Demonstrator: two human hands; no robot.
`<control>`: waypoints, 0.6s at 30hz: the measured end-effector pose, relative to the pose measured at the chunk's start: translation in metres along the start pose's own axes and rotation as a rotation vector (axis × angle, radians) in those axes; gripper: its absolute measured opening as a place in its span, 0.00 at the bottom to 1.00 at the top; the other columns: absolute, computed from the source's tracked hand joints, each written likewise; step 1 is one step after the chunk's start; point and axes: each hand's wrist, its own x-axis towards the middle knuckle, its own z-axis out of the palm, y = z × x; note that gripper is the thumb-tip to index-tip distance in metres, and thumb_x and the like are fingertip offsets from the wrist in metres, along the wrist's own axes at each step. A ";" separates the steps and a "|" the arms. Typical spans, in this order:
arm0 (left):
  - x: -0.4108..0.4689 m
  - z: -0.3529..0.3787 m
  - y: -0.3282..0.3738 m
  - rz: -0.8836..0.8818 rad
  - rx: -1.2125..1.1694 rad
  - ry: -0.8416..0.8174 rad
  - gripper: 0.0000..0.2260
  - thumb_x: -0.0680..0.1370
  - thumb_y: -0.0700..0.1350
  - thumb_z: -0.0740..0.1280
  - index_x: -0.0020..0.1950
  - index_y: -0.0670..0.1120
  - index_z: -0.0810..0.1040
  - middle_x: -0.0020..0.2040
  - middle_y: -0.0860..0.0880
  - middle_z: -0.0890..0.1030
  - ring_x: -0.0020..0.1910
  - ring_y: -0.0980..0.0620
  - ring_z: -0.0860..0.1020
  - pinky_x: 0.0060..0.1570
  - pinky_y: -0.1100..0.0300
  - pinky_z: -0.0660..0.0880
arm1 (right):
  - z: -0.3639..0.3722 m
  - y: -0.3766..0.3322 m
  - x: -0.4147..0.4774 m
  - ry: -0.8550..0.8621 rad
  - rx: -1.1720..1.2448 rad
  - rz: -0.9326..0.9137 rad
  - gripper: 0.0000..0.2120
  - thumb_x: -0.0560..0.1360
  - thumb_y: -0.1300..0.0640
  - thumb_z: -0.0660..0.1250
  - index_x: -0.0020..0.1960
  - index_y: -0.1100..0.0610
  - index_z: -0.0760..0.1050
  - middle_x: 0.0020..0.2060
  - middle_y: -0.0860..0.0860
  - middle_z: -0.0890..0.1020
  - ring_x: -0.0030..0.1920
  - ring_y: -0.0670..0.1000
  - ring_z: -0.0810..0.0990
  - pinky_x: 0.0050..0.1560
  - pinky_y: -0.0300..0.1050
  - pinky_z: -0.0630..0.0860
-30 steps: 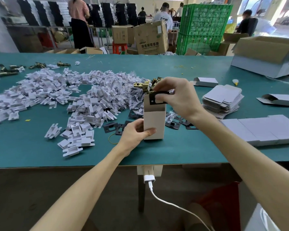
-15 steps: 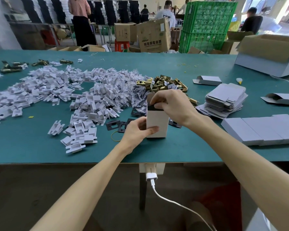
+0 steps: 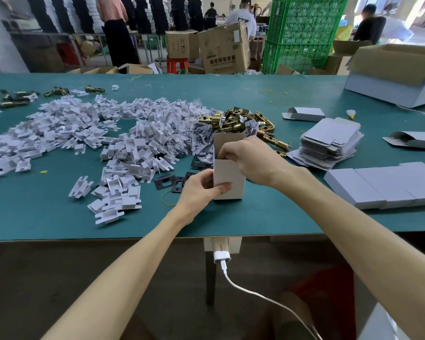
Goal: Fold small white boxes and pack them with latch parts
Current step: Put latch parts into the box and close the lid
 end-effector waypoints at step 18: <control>-0.001 0.000 0.004 0.002 -0.023 0.023 0.18 0.76 0.43 0.78 0.65 0.45 0.83 0.58 0.51 0.87 0.59 0.54 0.84 0.62 0.59 0.79 | 0.063 0.076 -0.002 0.004 0.242 0.533 0.23 0.82 0.55 0.66 0.74 0.62 0.70 0.70 0.61 0.75 0.70 0.61 0.72 0.71 0.55 0.69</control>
